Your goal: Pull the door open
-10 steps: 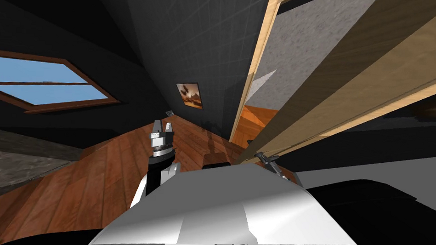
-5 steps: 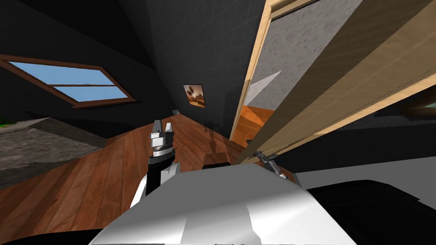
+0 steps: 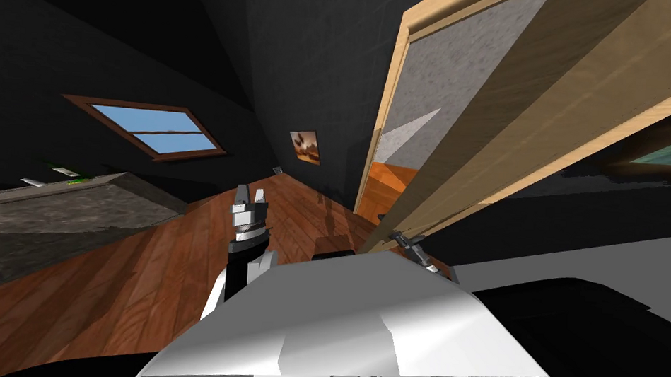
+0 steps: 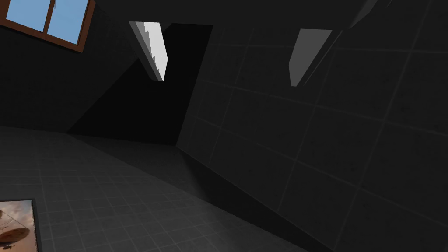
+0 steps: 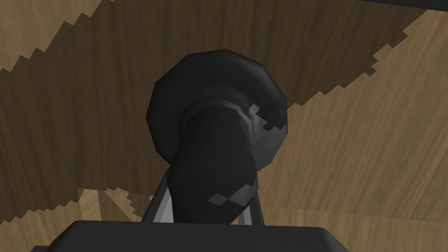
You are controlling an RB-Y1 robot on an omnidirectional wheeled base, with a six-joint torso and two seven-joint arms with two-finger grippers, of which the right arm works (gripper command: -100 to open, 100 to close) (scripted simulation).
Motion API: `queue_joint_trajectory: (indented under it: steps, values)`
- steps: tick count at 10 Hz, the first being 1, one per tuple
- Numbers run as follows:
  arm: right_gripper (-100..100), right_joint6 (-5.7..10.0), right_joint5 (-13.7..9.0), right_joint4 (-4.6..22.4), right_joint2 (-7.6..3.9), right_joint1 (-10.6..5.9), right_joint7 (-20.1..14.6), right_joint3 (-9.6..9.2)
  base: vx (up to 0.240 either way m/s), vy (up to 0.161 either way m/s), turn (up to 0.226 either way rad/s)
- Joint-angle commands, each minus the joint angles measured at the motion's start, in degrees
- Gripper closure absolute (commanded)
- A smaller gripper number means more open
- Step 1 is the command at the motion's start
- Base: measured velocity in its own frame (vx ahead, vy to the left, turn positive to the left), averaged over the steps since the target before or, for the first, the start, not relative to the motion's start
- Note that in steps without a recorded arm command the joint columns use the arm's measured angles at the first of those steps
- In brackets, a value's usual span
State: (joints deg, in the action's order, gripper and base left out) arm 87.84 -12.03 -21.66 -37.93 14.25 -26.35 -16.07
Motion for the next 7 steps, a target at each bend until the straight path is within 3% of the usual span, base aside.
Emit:
queue_joint_trajectory:
  steps: [1, 7]
  values:
    - [100, 0.03, 0.0, 0.3, -0.06, -0.31, -0.1, -0.11, -0.144, -0.045, 0.144]
    - [100, 0.13, -0.1, 1.4, -0.29, -1.58, -0.3, -0.58, -0.211, -0.060, 0.157]
